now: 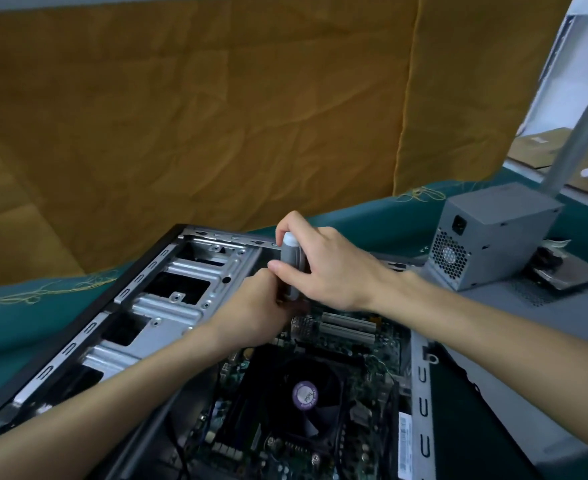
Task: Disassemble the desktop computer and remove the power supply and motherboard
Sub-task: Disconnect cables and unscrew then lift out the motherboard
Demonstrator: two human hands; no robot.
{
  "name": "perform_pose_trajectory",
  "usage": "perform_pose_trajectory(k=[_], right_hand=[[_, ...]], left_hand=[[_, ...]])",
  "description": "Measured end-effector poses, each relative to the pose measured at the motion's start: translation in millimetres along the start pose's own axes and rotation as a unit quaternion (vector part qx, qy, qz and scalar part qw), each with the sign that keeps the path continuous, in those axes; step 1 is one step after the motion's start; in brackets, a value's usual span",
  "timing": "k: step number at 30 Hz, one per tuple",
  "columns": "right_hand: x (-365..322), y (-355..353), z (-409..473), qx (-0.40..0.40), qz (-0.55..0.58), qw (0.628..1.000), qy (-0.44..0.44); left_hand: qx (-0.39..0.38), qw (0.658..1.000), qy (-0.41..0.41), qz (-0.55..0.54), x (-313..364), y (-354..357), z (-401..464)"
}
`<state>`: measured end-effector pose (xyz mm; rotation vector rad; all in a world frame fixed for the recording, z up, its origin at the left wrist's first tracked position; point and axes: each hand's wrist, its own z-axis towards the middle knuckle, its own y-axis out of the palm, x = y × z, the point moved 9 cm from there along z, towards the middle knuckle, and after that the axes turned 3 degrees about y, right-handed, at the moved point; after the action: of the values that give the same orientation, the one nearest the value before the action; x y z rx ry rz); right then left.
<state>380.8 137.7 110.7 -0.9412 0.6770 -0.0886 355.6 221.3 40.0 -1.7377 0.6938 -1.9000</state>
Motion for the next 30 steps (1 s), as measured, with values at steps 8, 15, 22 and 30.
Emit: perform_pose_trajectory(k=[8,15,22,30], right_hand=[[-1,10,-8,-0.044,-0.008,0.999,-0.023],[-1,8,-7,-0.046,0.007,0.998,-0.03],[0,9,-6,-0.051,0.002,0.998,-0.03],[-6,6,-7,-0.045,-0.028,0.998,-0.03]], left_hand=[[0.001,0.998,-0.03,0.054,3,0,-6],[0.003,0.998,-0.044,0.044,8,-2,-9],[0.004,0.998,-0.039,0.045,10,-2,-10],[-0.008,0.996,-0.037,0.077,16,-2,-12]])
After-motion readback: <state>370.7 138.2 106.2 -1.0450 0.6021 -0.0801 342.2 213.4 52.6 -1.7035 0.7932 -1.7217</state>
